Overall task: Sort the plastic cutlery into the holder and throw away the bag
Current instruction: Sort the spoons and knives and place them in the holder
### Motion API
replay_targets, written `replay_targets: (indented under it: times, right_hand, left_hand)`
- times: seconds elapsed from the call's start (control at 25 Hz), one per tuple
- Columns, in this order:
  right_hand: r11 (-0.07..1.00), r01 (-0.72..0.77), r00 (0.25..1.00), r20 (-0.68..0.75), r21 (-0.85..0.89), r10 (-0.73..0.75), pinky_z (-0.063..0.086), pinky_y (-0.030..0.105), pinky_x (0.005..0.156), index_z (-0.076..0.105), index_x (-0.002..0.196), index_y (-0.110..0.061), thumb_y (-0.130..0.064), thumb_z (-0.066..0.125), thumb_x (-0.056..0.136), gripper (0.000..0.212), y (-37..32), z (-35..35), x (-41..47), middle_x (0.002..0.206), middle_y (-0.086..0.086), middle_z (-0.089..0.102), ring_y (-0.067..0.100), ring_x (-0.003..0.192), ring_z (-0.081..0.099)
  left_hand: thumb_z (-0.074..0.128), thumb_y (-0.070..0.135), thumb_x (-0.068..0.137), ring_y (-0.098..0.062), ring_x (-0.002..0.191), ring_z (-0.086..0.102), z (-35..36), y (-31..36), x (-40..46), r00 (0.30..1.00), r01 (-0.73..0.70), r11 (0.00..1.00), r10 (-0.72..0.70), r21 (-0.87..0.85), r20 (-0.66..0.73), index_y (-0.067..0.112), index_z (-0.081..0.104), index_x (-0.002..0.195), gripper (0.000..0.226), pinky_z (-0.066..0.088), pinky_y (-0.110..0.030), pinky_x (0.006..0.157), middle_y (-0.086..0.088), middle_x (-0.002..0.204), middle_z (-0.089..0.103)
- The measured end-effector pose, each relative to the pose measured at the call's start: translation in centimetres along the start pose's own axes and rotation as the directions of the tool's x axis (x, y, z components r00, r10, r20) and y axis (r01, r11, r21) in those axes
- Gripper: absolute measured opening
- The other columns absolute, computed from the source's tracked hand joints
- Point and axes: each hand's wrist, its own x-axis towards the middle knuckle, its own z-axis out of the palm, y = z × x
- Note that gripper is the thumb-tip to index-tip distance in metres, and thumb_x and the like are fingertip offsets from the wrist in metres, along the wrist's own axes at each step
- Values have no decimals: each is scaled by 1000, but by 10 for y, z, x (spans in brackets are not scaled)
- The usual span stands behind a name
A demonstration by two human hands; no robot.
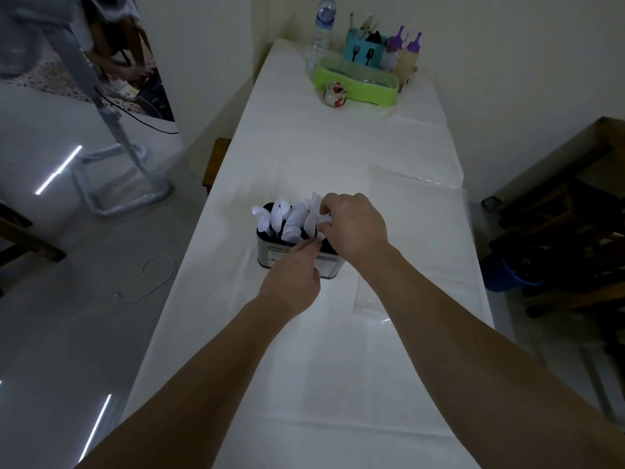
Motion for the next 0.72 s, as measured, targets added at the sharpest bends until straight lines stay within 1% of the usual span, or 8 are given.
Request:
replay_targets:
  times: [0.16, 0.28, 0.36, 0.4, 0.48, 0.56, 0.64, 0.72]
  right_hand:
    - [1000, 5, 999, 34, -2, -5, 47, 35, 76, 61, 118, -18, -27, 65, 89, 31, -2, 2, -1, 111, 4, 65, 26, 108, 52]
    - [999, 0, 999, 33, 49, -2, 49, 36, 80, 59, 121, -17, -30, 69, 86, 39, 0, 2, -5, 113, 6, 63, 28, 108, 53]
    - [995, -9, 1000, 9, 104, 9, 49, 36, 83, 59, 122, -16, -31, 71, 85, 41, 3, -1, -12, 114, 7, 61, 27, 108, 53]
    - [992, -10, 1000, -10, 126, 12, 48, 35, 83, 60, 121, -16, -32, 71, 85, 41, 5, -4, -15, 115, 7, 60, 27, 108, 54]
    - [988, 3, 998, -57, 152, 6, 45, 32, 82, 61, 119, -16, -32, 70, 87, 38, 8, -10, -24, 115, 7, 60, 26, 106, 55]
    - [984, 20, 994, -106, 178, -1, 46, 33, 83, 63, 116, -14, -30, 69, 88, 32, 13, -17, -35, 113, 7, 61, 27, 104, 56]
    - [979, 23, 991, -134, 202, 5, 48, 35, 84, 64, 115, -14, -27, 67, 89, 29, 19, -24, -47, 112, 7, 62, 27, 104, 57]
    - [979, 21, 991, -135, 201, 6, 50, 37, 87, 64, 118, -15, -26, 65, 90, 30, 27, -29, -62, 115, 6, 63, 26, 107, 58]
  left_hand:
    - [46, -2, 87, -24, 127, 53, 0, -4, -1, 1000, -5, 1000, 5, 10, 16, 13, 50, 142, 57, 47, -40, 103, -5, 141, 55]
    - [47, -1, 87, -22, 127, 53, -2, -2, -5, 1000, -16, 1000, 16, 5, -6, 15, 51, 141, 57, 49, -41, 100, -2, 142, 55]
    - [49, 0, 89, -21, 126, 54, -3, 1, -10, 999, -22, 999, 23, 24, -42, 14, 53, 139, 53, 50, -38, 98, -2, 141, 56]
    - [50, 1, 89, -22, 124, 56, -4, 2, -13, 998, -25, 999, 28, 37, -61, 13, 55, 137, 49, 51, -35, 96, -3, 138, 58]
    - [51, 1, 88, -25, 113, 61, -4, 4, -19, 995, -36, 997, 42, 63, -86, 11, 62, 127, 42, 53, -33, 87, -5, 126, 65]
    - [51, 1, 86, -27, 101, 64, -5, 9, -24, 996, -25, 996, 33, 88, -87, 10, 65, 120, 38, 54, -35, 79, -6, 115, 68]
    - [51, 1, 85, -29, 97, 64, -5, 15, -30, 997, -19, 994, 27, 110, -76, 9, 65, 119, 38, 54, -36, 76, -8, 112, 69]
    - [52, 1, 85, -29, 97, 63, -3, 22, -35, 997, -24, 991, 33, 133, -65, 9, 65, 119, 37, 50, -32, 74, -8, 112, 68]
